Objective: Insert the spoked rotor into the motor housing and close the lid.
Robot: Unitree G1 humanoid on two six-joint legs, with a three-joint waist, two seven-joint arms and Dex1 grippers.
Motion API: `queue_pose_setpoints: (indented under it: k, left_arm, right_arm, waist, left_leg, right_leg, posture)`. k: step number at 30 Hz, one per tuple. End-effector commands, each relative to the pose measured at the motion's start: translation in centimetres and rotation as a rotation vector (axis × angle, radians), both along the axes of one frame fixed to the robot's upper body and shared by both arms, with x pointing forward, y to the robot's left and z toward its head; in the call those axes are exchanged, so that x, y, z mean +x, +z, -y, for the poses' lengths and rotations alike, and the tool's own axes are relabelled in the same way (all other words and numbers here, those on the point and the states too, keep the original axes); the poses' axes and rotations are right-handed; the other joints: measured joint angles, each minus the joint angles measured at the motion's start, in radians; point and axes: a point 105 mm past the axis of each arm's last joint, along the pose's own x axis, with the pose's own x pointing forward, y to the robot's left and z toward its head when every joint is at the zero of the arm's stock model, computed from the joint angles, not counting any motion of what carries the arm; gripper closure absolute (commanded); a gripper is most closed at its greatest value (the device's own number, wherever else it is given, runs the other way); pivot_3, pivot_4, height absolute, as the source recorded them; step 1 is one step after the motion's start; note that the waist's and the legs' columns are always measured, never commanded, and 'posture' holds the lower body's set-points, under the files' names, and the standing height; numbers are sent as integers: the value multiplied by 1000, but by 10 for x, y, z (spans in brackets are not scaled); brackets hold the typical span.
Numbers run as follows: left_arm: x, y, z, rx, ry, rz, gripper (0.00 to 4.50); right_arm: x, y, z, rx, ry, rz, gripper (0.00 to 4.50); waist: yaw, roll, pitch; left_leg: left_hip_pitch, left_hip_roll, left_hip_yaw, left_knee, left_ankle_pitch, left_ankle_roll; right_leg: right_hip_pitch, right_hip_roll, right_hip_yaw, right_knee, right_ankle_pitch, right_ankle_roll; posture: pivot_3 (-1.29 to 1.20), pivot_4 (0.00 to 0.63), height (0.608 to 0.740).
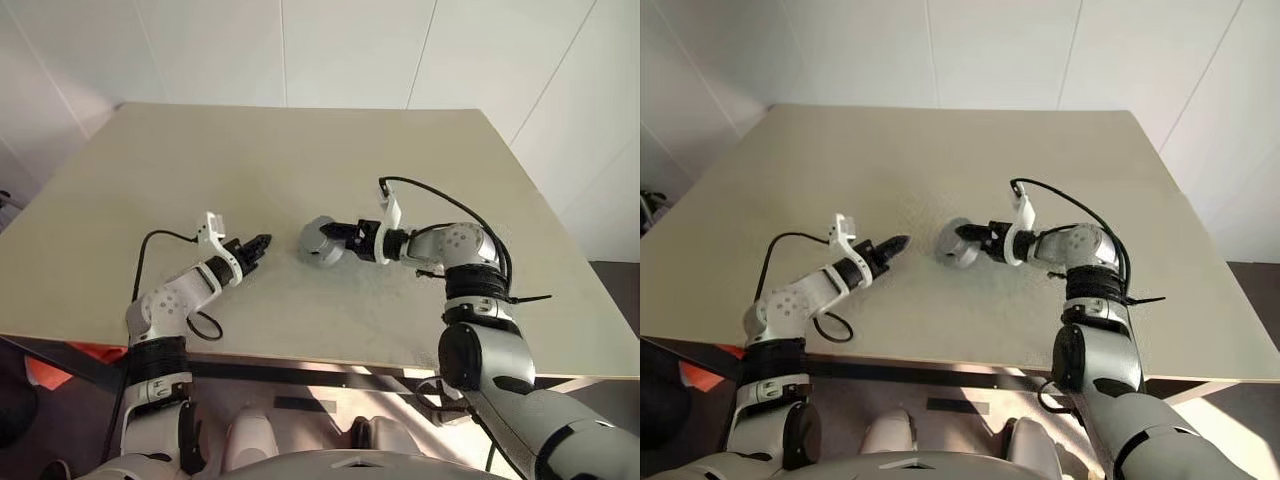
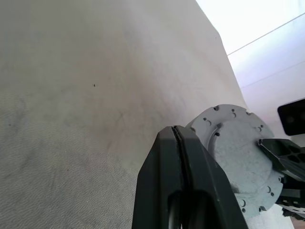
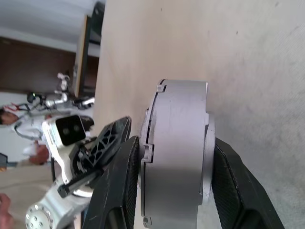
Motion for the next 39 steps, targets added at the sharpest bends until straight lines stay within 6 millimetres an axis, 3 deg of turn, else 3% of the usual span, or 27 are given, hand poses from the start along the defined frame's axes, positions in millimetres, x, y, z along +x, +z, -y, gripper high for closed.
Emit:
queue_pose_setpoints:
  k: [1,8,9,11,17,21,28,39]
  left_arm:
    - [-4,15,0,-40,6,56,4500]
    - [-12,45,-10,-324,65,147,4500]
    - [-14,50,-13,-367,79,167,4320]
    - [-18,56,-19,-415,105,193,3882]
    - [-26,58,-30,-470,134,197,1964]
    - [-28,56,-22,-576,62,130,603]
    - [-25,59,3,-655,-50,96,603]
    - [-23,65,10,-665,-98,108,603]
  right_arm:
    - [15,49,-7,132,-27,126,2305]
    - [12,68,-22,214,3,141,2305]
    - [11,68,-25,214,12,144,2305]
    - [9,69,-29,214,21,145,2305]
    - [9,72,-31,229,21,134,2305]
    - [5,83,-38,268,65,136,2305]
    - [-14,104,-62,350,184,127,2305]
    - [-37,96,-80,336,268,91,2305]
  waist:
    - [-1,0,0]
    - [-1,0,0]
    - [-1,0,0]
    - [-1,0,0]
    - [1,0,0]
    - [1,0,0]
    - [1,0,0]
    - [5,-1,0]
  left_leg:
    - [0,0,0,0,0,0]
    - [-1,1,0,0,0,0]
    - [-1,1,0,0,0,0]
    - [-2,1,0,0,0,0]
    - [-1,1,0,1,0,0]
    - [-1,1,0,2,0,0]
    - [-1,1,0,2,0,0]
    - [-1,1,0,4,0,0]
  right_leg:
    - [-1,0,0,0,0,0]
    - [-1,0,-1,0,0,-1]
    - [-1,0,-1,0,0,-1]
    - [-1,0,-1,0,0,-1]
    - [-1,0,-1,0,0,-1]
    - [-1,0,-1,1,0,0]
    - [-1,1,0,2,1,2]
    - [0,1,0,2,3,4]
  posture:
    - [0,0,740]
    - [0,0,740]
    - [0,0,740]
    - [0,0,740]
    - [0,0,740]
    - [0,0,740]
    - [0,0,740]
    - [0,0,740]
